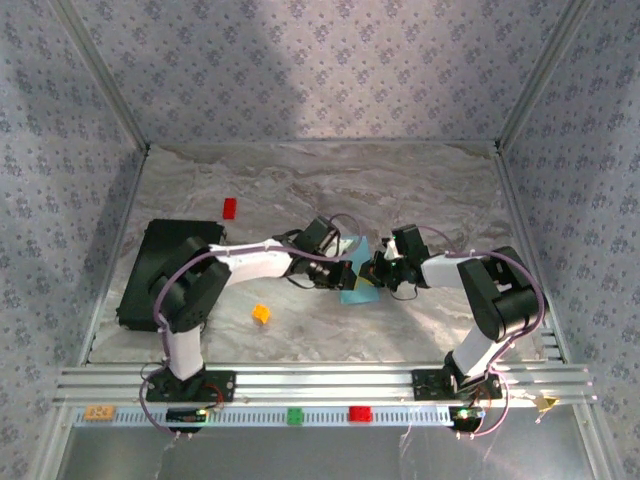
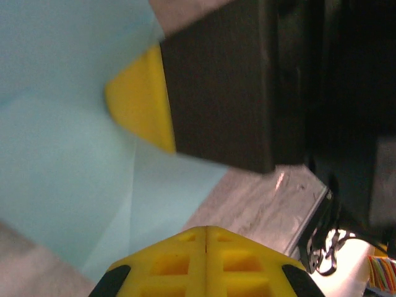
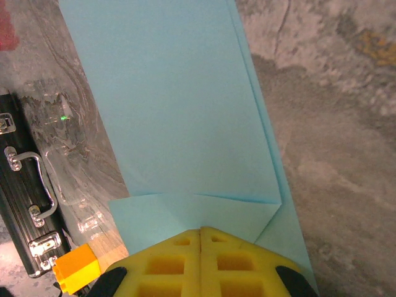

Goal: Fold a paper plane with a square sheet of paper (pick it up from the middle)
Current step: Fold the triangle a second time at the center of the table.

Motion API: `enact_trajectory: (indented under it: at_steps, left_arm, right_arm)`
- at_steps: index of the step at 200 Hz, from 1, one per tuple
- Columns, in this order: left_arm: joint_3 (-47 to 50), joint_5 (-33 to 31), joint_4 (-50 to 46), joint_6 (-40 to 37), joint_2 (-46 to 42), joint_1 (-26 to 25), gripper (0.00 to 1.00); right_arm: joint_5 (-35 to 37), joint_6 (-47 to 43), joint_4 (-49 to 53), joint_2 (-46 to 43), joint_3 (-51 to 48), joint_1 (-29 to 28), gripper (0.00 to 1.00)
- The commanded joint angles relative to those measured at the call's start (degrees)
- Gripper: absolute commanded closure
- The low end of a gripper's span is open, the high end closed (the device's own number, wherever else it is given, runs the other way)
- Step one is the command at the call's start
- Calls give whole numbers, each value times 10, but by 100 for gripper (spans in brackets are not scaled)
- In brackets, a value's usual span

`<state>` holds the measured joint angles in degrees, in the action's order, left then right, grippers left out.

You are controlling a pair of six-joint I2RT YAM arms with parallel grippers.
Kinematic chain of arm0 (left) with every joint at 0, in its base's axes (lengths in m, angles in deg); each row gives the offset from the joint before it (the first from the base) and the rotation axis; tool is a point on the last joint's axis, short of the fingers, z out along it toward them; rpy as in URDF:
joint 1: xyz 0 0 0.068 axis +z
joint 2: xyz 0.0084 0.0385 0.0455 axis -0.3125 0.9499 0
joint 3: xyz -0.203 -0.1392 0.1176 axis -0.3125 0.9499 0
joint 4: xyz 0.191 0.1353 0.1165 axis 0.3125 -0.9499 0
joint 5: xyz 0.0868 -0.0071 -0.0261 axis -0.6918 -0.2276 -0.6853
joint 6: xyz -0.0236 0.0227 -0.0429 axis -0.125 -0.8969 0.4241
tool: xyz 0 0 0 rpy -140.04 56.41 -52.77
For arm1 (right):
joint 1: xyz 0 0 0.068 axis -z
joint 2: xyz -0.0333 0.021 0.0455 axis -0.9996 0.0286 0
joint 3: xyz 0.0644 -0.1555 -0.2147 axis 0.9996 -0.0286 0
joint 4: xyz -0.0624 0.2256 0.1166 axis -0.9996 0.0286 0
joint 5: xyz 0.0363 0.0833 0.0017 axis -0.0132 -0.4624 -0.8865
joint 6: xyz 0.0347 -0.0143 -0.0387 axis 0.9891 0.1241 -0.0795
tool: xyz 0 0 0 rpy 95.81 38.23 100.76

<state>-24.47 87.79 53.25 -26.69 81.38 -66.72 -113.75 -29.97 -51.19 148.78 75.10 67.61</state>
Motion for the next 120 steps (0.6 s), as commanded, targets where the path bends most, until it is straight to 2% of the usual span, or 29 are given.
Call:
enact_trajectory:
  at_steps: [1,50,82,120]
  left_arm:
    - [-21,-5,-7,3,34,6,96]
    - [7,-19,-46,3,54,12,98]
    - [52,-11,-21,16,51,11,100]
    - [48,-12,-21,14,52,11,100]
  right_arm:
    - [50,2,60,24,-16,1,99]
    - [43,4,47,21,-15,0,98]
    - [41,-4,47,4,-5,0,98]
    - [30,-12,47,-38,7,-12,97]
